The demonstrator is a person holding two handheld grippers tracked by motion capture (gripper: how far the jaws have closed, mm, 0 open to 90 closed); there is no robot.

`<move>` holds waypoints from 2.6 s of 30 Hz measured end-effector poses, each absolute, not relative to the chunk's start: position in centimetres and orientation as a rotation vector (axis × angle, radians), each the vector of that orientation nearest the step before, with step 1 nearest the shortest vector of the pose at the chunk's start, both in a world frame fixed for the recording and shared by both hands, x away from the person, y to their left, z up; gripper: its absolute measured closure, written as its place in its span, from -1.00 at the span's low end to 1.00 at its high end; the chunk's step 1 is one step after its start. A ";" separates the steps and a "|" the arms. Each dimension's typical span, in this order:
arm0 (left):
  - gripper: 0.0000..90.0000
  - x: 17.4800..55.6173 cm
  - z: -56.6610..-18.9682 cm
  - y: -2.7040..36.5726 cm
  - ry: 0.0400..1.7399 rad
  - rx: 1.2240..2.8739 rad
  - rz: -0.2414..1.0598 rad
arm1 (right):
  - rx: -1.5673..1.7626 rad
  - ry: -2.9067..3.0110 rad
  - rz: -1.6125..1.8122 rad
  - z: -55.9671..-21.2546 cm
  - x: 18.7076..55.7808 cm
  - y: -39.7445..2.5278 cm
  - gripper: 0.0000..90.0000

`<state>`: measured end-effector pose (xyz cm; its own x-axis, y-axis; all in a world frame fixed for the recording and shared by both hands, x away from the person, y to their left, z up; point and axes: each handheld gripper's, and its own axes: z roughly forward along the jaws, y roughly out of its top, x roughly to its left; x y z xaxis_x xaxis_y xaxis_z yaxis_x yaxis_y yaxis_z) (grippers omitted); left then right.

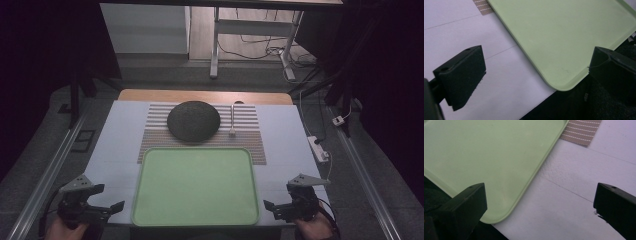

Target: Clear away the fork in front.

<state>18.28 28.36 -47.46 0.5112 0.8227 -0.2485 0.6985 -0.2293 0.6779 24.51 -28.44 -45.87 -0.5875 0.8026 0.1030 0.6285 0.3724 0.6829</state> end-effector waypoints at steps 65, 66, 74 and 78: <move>-0.98 18.3 -47.5 28.6 1.262 1.967 0.210 | 1.060 2.415 1.148 -46.3 29.7 -25.2 -1.00; -0.98 18.3 -47.5 28.5 1.261 1.968 0.210 | 1.059 2.422 1.145 -46.4 30.1 -25.0 -1.00; -0.98 18.4 -47.5 28.6 1.262 1.964 0.206 | 1.091 2.438 1.125 -47.0 31.9 -24.2 -1.00; -0.99 18.4 -47.5 28.6 1.262 1.966 0.206 | 1.096 2.433 1.119 -47.1 32.9 -23.7 -1.00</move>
